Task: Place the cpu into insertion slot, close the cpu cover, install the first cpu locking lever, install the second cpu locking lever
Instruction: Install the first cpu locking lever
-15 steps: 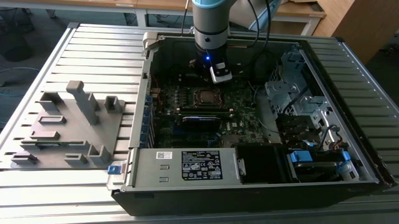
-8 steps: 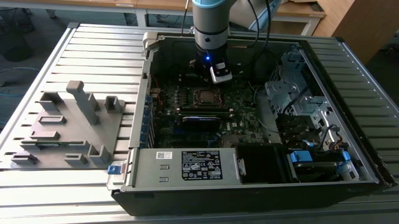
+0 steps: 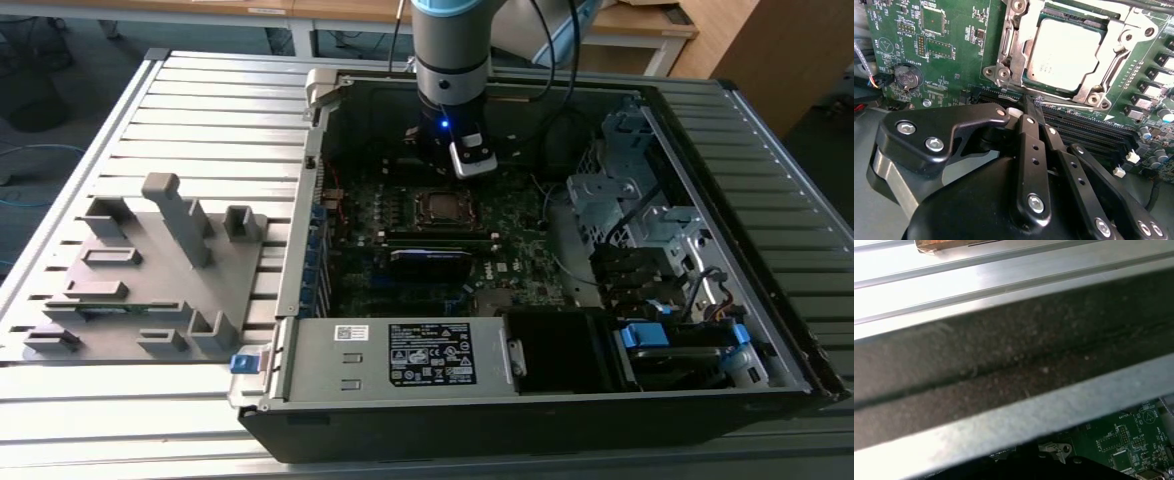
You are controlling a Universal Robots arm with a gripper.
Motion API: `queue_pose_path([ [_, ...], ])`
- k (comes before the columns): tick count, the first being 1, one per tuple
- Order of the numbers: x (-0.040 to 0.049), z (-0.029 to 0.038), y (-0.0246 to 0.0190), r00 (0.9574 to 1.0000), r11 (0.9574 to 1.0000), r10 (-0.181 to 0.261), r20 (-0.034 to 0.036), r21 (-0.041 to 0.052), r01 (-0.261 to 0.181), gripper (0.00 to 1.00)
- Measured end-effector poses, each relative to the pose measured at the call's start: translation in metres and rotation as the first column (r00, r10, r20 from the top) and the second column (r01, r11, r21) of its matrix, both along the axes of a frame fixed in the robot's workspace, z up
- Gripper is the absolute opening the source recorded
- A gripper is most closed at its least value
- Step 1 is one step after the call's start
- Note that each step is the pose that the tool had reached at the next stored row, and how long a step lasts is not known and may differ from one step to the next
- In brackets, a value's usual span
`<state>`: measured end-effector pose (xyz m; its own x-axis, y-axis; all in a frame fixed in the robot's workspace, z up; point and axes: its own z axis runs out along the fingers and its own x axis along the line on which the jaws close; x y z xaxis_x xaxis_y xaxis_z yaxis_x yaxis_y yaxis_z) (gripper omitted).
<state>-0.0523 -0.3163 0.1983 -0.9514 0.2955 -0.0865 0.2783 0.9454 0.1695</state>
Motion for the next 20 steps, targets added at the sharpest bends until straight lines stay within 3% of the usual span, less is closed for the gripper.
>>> queue_pose_path([
  [13, -0.0001, 0.0025, 0.0, 1.0, 1.0, 0.0, 0.0027, 0.0023, 0.0, 0.1],
  [20, -0.0008, 0.0027, 0.0, 0.9999, 1.0, 0.0, 0.0132, 0.0058, 0.0, 0.1],
])
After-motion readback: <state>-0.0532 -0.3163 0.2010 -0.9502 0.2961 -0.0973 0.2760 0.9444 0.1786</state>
